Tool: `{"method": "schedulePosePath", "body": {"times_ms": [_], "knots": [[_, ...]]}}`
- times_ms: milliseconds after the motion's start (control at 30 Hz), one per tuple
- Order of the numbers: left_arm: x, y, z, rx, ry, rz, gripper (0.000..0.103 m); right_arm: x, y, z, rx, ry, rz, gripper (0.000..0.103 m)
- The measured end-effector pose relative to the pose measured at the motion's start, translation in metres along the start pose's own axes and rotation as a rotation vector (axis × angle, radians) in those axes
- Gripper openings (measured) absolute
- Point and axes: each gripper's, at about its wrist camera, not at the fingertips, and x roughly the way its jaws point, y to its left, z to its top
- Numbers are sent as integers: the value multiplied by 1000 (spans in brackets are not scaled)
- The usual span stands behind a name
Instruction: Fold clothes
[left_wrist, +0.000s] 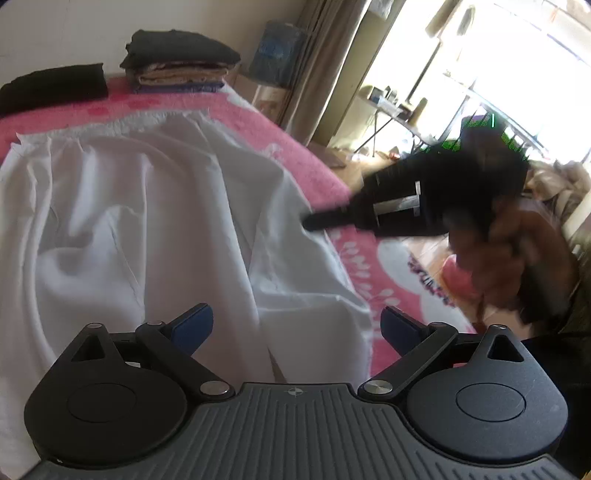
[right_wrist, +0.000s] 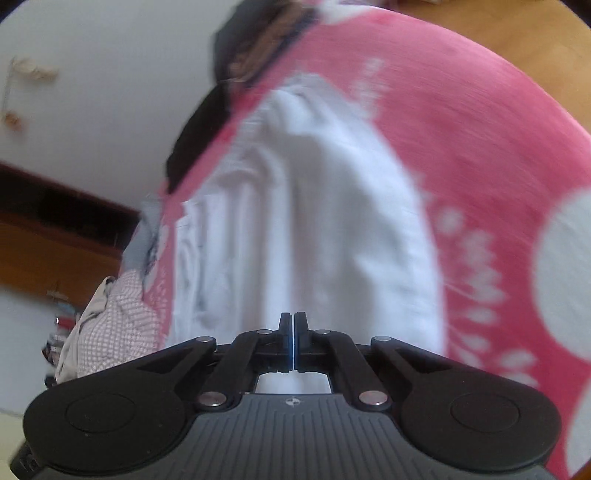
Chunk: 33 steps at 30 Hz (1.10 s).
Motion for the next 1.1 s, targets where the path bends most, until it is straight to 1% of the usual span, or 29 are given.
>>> {"method": "schedulePosePath", "body": {"times_ms": [100,167,200,233,267,333,400,433,467,500,533,567,600,633,667,700,733,767,833,867,933,1000,1033,1100], "knots": [[11,3,0,4,6,15,94,8,13,10,19,9,-16,3],[11,1,1,41,-20,11,94,2,10,13,36,1,-50,8],[8,-3,2,71,-33,2,94,-5,4,13,44,-7,-71,17],[8,-8,4,108,-43,-12,94,-15,-3,11,57,-22,-93,26],[10,-16,5,149,-46,-31,94,-28,-12,9,71,-40,-115,29],[18,-36,6,235,-28,-65,94,-57,-30,-2,115,-93,-128,32],[36,-62,6,334,12,-75,90,-90,-50,-17,191,-155,-129,33],[45,-74,3,378,40,-60,82,-107,-60,-27,232,-190,-122,33],[57,-85,0,419,74,-26,76,-120,-69,-36,259,-213,-119,34],[71,-91,-4,445,111,19,72,-130,-76,-43,280,-231,-118,35],[84,-96,-8,467,145,56,66,-138,-83,-51,296,-242,-123,35],[95,-96,-11,475,177,76,56,-145,-89,-58,311,-244,-122,35],[104,-94,-14,470,204,91,52,-148,-96,-63,331,-245,-109,35],[107,-90,-17,458,210,101,42,-150,-101,-67,350,-247,-90,35],[105,-82,-17,428,199,103,29,-150,-107,-70,367,-250,-68,35],[100,-74,-14,371,185,89,24,-150,-112,-70,370,-253,-56,35],[94,-65,-10,307,171,68,16,-151,-116,-70,368,-257,-49,35],[85,-53,-5,230,155,35,11,-151,-119,-70,366,-260,-42,35],[73,-28,4,75,115,-4,6,-151,-121,-68,336,-272,-30,35],[69,-18,8,8,101,-16,5,-153,-120,-66,305,-282,-29,35],[58,4,16,-143,72,-79,5,-157,-116,-57,211,-315,-62,35],[47,25,20,-279,32,-160,5,-162,-110,-49,103,-352,-102,35],[41,35,22,-344,10,-203,5,-157,-108,-46,72,-329,-100,35],[31,55,21,-479,-32,-284,5,-140,-103,-40,28,-248,-77,35]]}}
